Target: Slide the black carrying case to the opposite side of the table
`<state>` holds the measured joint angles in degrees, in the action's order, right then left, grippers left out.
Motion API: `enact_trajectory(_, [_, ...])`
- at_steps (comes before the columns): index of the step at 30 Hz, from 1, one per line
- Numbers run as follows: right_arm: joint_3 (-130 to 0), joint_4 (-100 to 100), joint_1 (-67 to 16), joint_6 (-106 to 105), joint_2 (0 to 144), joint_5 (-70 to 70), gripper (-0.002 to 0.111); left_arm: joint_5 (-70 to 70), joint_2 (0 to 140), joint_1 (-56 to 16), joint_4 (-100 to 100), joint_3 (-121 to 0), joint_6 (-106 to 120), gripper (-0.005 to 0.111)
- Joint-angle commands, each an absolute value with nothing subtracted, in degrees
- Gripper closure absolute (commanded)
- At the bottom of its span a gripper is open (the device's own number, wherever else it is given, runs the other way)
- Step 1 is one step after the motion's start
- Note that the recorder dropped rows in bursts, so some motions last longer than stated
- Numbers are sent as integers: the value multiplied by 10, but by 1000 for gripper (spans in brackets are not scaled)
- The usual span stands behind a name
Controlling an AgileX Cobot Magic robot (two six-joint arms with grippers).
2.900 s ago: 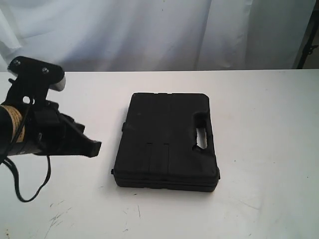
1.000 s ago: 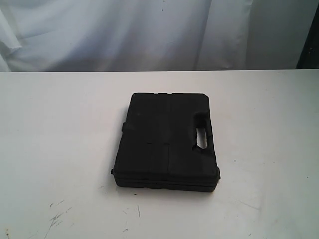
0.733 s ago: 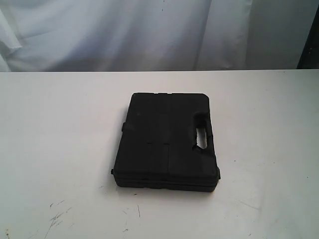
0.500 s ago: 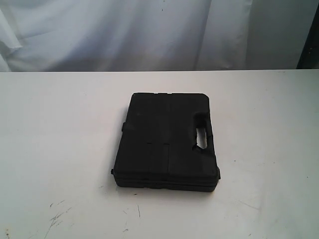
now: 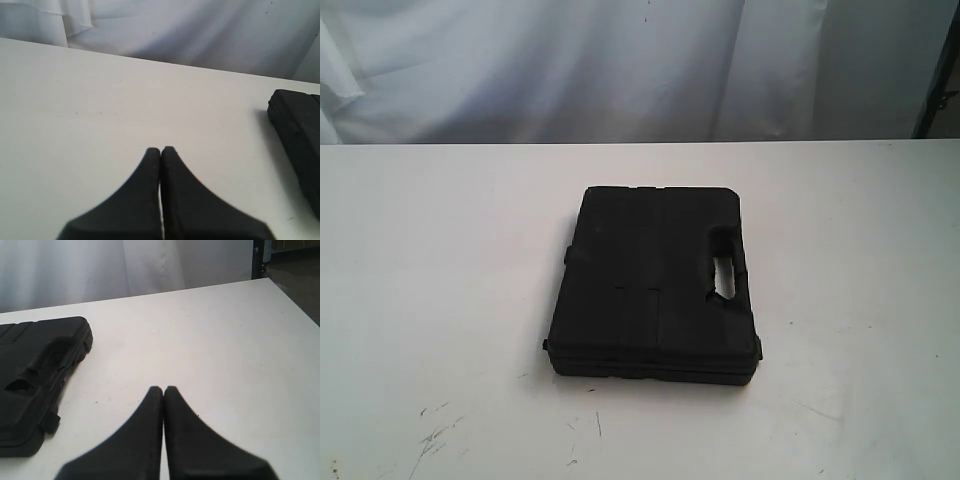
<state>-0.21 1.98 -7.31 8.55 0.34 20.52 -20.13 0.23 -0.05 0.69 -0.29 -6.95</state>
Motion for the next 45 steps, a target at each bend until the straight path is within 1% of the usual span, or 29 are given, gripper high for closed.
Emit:
enact_trajectory(1, [0,19,-69,85,0,201,108,-195,0,-3,12,0,-68,107])
enact_trajectory(45, [0,19,-69,85,0,189,108,-195,0,-3,12,0,-68,107])
